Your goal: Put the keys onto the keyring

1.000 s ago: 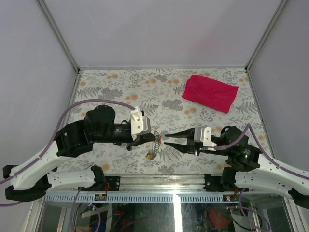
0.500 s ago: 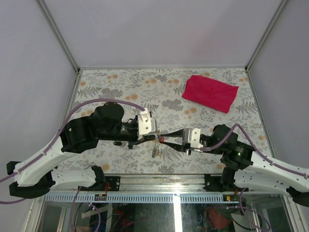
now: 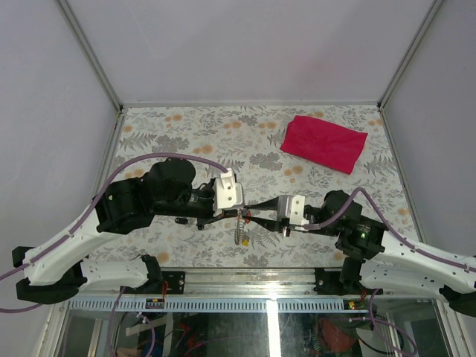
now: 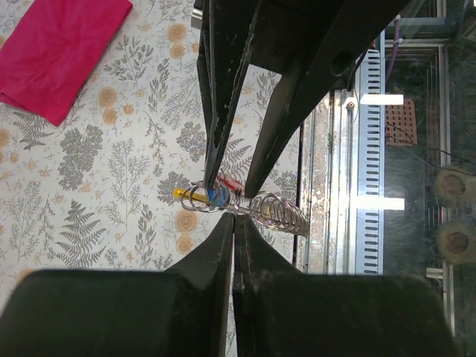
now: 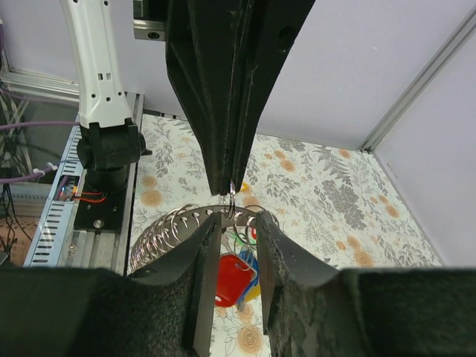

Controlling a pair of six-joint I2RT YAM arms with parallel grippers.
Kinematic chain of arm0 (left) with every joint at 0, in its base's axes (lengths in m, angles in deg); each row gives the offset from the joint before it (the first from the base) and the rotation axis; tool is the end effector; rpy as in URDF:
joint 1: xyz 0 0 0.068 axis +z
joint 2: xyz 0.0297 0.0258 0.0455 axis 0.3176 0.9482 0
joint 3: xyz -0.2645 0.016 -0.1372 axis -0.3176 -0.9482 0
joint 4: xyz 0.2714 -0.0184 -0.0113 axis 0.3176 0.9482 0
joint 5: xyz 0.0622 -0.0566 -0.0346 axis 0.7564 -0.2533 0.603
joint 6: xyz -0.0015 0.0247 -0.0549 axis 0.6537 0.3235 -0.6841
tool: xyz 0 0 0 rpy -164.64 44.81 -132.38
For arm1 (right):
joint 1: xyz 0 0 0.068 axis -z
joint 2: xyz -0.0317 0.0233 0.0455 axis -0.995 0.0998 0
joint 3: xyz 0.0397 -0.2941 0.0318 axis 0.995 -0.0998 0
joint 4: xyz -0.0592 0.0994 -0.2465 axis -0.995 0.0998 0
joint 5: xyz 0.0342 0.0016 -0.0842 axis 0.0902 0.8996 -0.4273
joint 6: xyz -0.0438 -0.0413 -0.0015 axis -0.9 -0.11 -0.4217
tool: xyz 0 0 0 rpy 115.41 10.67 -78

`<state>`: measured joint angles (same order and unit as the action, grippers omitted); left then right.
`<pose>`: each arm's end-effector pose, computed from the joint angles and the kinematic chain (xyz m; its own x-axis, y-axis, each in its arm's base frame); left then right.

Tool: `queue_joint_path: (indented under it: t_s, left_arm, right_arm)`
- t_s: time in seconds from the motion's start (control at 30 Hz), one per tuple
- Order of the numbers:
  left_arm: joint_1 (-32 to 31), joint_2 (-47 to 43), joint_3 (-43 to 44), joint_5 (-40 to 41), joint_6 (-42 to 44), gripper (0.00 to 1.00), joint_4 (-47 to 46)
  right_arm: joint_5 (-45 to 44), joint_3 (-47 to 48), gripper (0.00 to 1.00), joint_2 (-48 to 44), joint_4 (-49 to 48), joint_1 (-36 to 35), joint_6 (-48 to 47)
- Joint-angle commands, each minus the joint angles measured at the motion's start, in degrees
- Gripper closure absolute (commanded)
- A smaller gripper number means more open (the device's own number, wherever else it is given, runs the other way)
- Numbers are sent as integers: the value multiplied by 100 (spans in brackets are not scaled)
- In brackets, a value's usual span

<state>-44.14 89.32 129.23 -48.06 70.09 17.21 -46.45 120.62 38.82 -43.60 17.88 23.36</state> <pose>0.0754 -0.1745 0.4693 0.1291 0.4937 -0.8600 0.9846 0.0394 0.1704 0.0640 0.1765 0.3967 0.3489 0.1140 -0.9302 -0.9280 0.1805 -0.3259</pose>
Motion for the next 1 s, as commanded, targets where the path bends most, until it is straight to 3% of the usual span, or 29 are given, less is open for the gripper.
queue_joint_path:
  t_s: [0.0, 0.43, 0.57, 0.63, 0.83, 0.97]
  left_arm:
    - [-36, -21, 213, 26, 102, 100, -84]
    - [-33, 11, 204, 38, 113, 100, -23]
    - [-41, -4, 232, 33, 111, 100, -18]
    - [-38, -24, 263, 43, 93, 100, -25]
    - [-30, -576, -99, 100, -189, 70, -596]
    - [-37, -1199, -566, 150, -561, 67, -1321]
  right_arm:
    - [91, 278, 69, 122, -449, -32, 131]
    - [225, 312, 79, 274, -659, -33, 254]
    - [255, 317, 99, 310, -642, -35, 272]
    - [272, 316, 100, 308, -616, -37, 281]
    - [382, 172, 100, 176, -927, -33, 549]
    - [473, -184, 100, 49, -1734, -33, 952]
